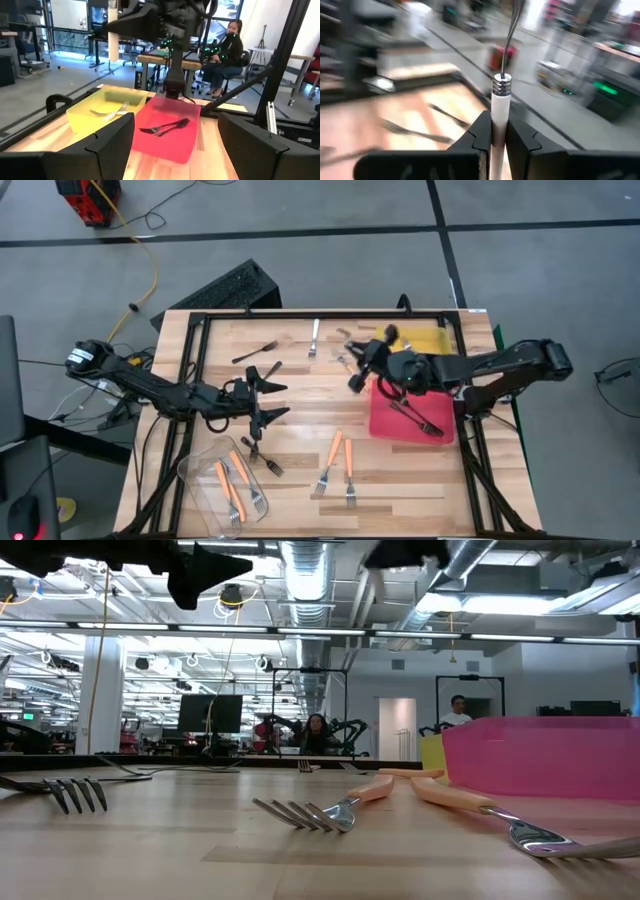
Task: Sort silverware by color (type)
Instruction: Put the white fork into the yellow bin
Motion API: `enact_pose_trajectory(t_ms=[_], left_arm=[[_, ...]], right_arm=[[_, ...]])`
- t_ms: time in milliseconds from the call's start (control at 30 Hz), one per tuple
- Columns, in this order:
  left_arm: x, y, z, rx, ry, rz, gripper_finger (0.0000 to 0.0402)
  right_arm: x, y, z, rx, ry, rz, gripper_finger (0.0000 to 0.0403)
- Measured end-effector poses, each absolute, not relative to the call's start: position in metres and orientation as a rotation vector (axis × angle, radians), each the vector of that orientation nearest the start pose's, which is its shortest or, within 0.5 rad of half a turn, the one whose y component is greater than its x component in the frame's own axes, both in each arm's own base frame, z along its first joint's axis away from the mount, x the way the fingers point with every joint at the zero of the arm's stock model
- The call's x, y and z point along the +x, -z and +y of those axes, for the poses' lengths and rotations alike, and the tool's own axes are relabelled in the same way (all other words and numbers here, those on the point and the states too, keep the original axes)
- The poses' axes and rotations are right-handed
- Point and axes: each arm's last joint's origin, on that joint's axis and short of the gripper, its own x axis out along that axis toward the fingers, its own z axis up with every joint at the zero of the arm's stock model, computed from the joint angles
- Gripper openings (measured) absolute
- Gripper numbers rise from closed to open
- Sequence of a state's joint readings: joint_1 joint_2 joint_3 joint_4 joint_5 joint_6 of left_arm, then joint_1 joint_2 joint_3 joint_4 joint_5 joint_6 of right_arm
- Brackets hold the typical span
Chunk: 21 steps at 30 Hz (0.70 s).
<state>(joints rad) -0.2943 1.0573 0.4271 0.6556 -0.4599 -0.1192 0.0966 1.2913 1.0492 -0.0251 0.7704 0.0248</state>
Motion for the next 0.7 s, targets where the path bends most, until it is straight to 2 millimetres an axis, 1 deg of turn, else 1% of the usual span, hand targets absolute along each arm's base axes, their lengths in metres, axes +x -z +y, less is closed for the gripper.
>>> enact_pose_trajectory(t_ms=[133,333,400,500,700], left_arm=[[0.212,-0.240,-0.051,-0.147,-0.163,-0.039,0.0275],[0.212,-0.240,-0.051,-0.173,-0.163,-0.041,0.0274],[0.212,-0.240,-0.051,-0.173,-0.163,-0.042,0.0274],[0.212,-0.240,-0.051,-0.181,-0.155,-0.042,0.0274],[0.210,-0.243,-0.050,-0.172,-0.154,-0.050,0.0274]], right_arm=[[0.266,-0.329,0.000,-0.088,0.831,0.333,0.0055],[0.252,-0.305,-0.017,-0.068,0.976,0.534,0.0055],[0.248,-0.295,-0.026,-0.062,1.029,0.611,0.0055],[0.241,-0.272,-0.040,-0.071,1.095,0.709,0.0055],[0.219,-0.227,-0.075,0.048,1.115,0.883,0.0063]])
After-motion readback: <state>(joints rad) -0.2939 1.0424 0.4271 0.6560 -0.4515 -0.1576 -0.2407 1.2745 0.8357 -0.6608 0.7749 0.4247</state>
